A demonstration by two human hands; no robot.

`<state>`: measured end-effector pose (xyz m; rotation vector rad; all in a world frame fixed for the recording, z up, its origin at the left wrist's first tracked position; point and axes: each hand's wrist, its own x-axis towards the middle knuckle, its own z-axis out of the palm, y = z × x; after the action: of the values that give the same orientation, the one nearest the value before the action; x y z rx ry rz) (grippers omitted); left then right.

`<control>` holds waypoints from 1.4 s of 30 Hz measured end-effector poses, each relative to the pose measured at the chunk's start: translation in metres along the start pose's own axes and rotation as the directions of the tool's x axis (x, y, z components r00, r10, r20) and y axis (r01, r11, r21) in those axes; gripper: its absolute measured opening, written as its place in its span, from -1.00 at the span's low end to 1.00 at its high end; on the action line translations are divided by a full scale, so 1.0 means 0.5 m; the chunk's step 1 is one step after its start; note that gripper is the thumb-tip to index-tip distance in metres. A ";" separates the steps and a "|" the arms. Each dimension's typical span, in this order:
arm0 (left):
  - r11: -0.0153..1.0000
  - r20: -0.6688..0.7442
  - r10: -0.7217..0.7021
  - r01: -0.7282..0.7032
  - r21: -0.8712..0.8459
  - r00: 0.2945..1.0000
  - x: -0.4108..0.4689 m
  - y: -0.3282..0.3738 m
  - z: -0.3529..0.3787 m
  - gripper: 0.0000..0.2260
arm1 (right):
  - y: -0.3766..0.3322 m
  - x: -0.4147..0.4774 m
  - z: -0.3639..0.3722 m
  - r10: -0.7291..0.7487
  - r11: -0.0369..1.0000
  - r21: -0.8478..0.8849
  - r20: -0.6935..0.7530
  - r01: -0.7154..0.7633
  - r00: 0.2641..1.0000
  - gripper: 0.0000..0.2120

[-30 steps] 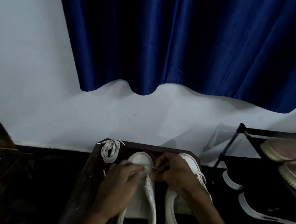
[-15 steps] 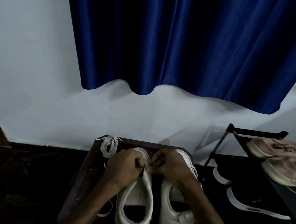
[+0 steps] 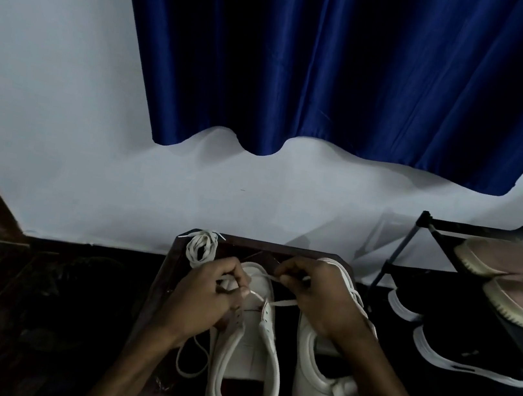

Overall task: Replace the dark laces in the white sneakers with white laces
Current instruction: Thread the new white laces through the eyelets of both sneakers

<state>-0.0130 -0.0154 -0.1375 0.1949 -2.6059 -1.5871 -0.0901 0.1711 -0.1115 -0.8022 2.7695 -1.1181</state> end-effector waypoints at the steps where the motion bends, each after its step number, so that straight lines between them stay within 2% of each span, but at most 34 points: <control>1: 0.999 -0.011 -0.002 0.002 -0.038 1.000 -0.003 -0.002 -0.003 -0.87 | -0.001 0.001 0.000 -0.014 1.000 -0.009 -0.017 0.014 1.000 -0.90; 4: 0.997 -0.049 -0.002 -0.002 -0.083 0.999 -0.009 -0.004 -0.003 -0.79 | -0.001 0.003 0.003 -0.057 0.998 -0.019 0.009 0.057 0.998 -0.89; 8: 0.997 -0.058 0.011 -0.016 -0.078 0.998 -0.010 -0.007 0.003 -0.83 | 0.009 0.005 0.009 -0.061 0.998 0.021 0.101 0.059 0.993 -0.87; 11: 0.999 -0.015 0.040 -0.040 0.024 0.999 -0.012 -0.005 0.007 -0.95 | 0.014 0.005 0.011 -0.084 0.996 0.014 0.096 0.083 0.992 -0.87; 13: 0.989 -0.018 0.072 -0.069 0.128 0.997 -0.007 -0.006 0.011 -0.96 | 0.017 0.005 0.012 -0.088 0.996 0.019 0.086 0.086 0.992 -0.87; 15: 0.981 -0.047 0.062 -0.052 0.185 0.997 -0.003 -0.001 0.013 -0.84 | 0.017 0.004 0.013 -0.072 0.997 0.020 0.072 0.071 0.995 -0.86; 18: 0.990 -0.040 -0.026 0.031 0.140 0.999 -0.001 0.006 0.009 -0.65 | 0.014 0.000 0.011 -0.057 0.998 0.000 -0.003 0.057 0.998 -0.88; 22: 0.945 0.037 0.062 -0.071 0.321 0.997 0.010 -0.002 0.016 -0.85 | 0.014 -0.005 0.010 -0.062 0.997 -0.034 0.020 0.063 0.998 -0.86; 26: 0.971 0.018 0.003 -0.007 0.238 1.000 0.023 -0.016 0.025 -0.83 | 0.026 -0.003 0.013 -0.017 1.000 0.006 0.125 0.017 0.992 -0.83; 30: 0.976 0.044 -0.068 0.057 0.210 0.997 0.023 -0.013 0.025 -0.75 | 0.031 0.001 0.007 -0.071 0.997 0.048 0.225 0.062 0.972 -0.98; 34: 0.972 0.047 -0.031 0.019 0.235 0.998 0.025 -0.010 0.026 -0.65 | 0.037 0.000 0.010 -0.102 0.994 0.056 0.231 0.091 0.968 -0.92; 42: 0.964 0.011 0.025 -0.027 0.264 1.000 0.015 -0.015 0.043 -0.75 | 0.043 0.004 0.017 -0.034 0.999 -0.001 0.265 0.035 0.964 -0.87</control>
<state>-0.0231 -0.0012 -0.1539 0.1699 -2.8060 -1.2289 -0.0994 0.1776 -0.1319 -0.9290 2.5473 -0.9303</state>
